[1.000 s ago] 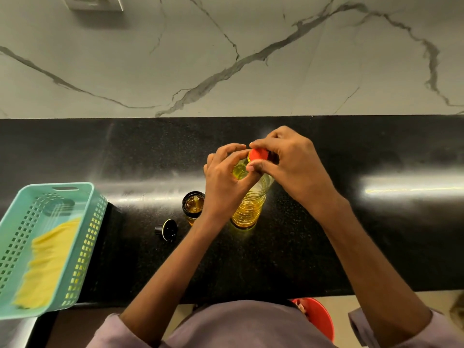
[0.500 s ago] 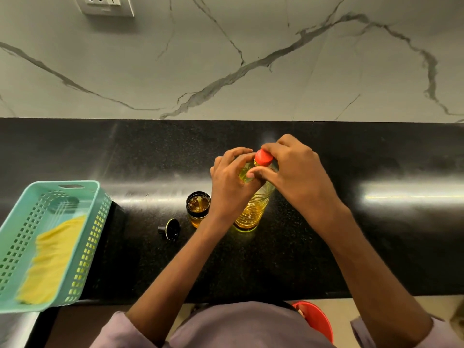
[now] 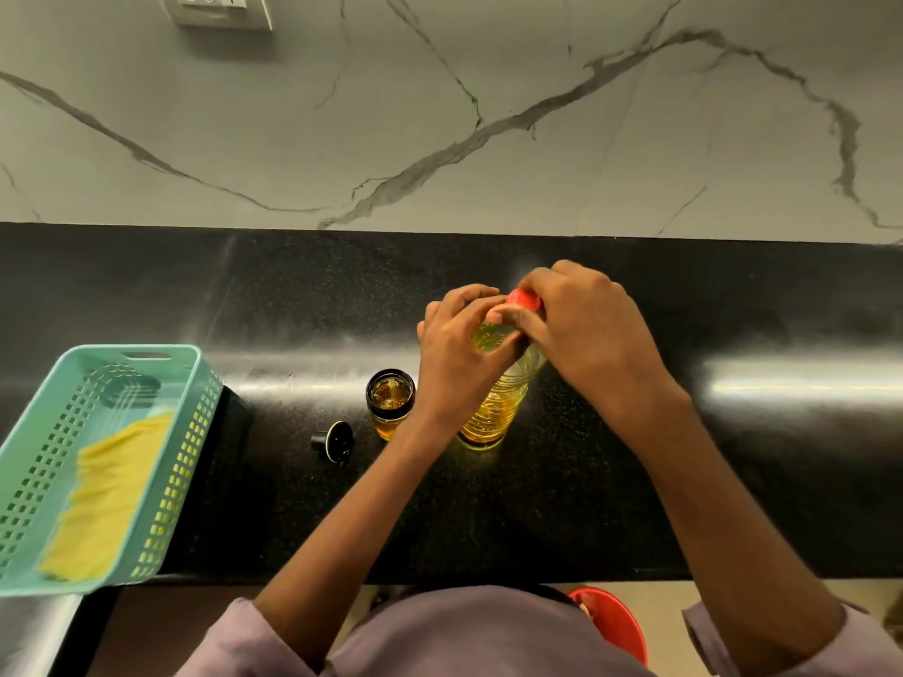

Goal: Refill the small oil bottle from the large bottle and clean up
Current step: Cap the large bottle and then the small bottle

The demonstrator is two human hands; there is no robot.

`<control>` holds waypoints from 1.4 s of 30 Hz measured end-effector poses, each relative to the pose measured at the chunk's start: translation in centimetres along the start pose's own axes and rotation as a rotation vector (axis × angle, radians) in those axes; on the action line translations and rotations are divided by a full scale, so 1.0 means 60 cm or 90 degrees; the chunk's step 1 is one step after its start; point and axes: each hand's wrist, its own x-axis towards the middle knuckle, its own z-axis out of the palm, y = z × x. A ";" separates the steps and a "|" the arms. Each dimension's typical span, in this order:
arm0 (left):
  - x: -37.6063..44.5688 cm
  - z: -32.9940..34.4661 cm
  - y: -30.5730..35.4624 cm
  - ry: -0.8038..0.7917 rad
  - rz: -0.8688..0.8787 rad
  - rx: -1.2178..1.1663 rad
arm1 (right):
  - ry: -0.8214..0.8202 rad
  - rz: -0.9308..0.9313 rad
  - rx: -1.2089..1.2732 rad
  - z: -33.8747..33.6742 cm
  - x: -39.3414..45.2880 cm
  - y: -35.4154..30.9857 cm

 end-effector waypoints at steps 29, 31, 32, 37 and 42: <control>0.000 -0.001 -0.005 0.007 0.000 -0.023 | -0.121 -0.053 -0.029 -0.018 -0.005 0.005; 0.000 0.000 -0.007 0.006 0.002 -0.015 | -0.098 -0.088 -0.012 -0.013 -0.005 0.004; 0.000 0.000 -0.008 0.005 0.001 -0.015 | -0.073 -0.079 -0.007 -0.008 -0.003 0.003; -0.003 0.001 -0.004 0.001 -0.007 -0.020 | 0.031 0.004 -0.051 0.010 0.002 0.003; -0.004 0.003 -0.002 -0.004 0.001 0.017 | 0.048 0.005 -0.102 0.009 -0.006 0.004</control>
